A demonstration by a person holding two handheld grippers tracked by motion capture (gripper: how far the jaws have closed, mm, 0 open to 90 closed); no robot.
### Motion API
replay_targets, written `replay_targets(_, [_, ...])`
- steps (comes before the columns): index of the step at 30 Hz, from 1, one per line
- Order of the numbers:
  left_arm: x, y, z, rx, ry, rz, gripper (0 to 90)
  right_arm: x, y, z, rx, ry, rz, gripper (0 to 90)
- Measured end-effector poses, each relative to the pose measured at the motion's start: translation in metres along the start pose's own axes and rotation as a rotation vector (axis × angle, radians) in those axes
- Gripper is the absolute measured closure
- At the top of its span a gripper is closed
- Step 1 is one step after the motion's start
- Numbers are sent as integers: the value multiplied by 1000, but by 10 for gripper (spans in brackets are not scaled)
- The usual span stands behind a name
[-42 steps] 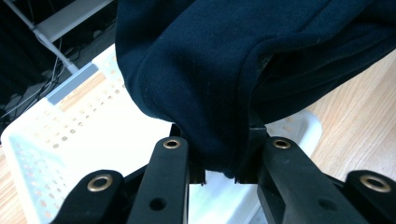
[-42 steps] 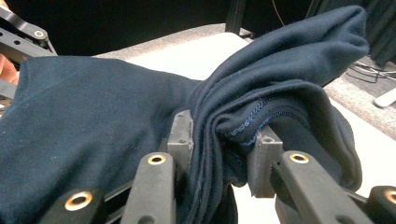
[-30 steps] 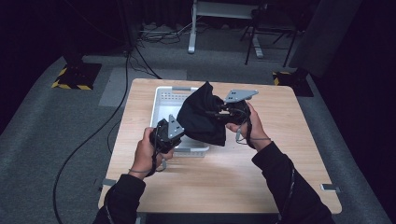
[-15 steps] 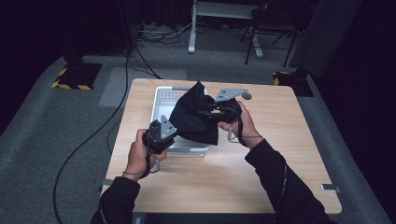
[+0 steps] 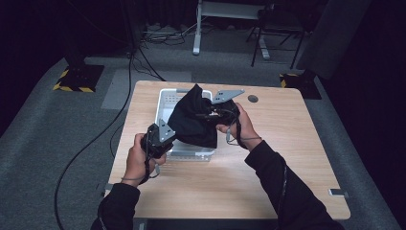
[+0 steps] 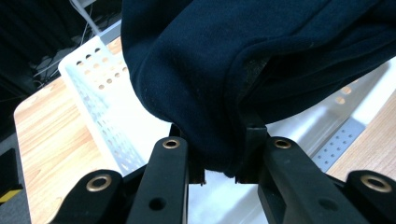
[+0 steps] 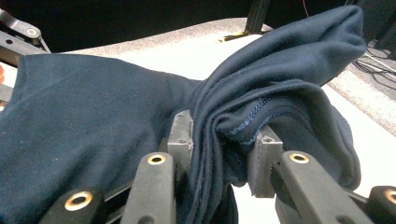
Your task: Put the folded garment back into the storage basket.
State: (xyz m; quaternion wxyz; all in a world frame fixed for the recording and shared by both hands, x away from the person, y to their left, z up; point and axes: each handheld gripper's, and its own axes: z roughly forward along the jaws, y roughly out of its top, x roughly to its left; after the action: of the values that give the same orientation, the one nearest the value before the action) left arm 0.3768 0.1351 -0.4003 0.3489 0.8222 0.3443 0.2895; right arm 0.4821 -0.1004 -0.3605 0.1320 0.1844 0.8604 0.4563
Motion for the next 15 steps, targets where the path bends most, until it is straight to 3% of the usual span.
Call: replay_targets(15, [6, -13, 8, 26, 4, -51, 770, 1, -2, 20, 29, 9, 8, 680])
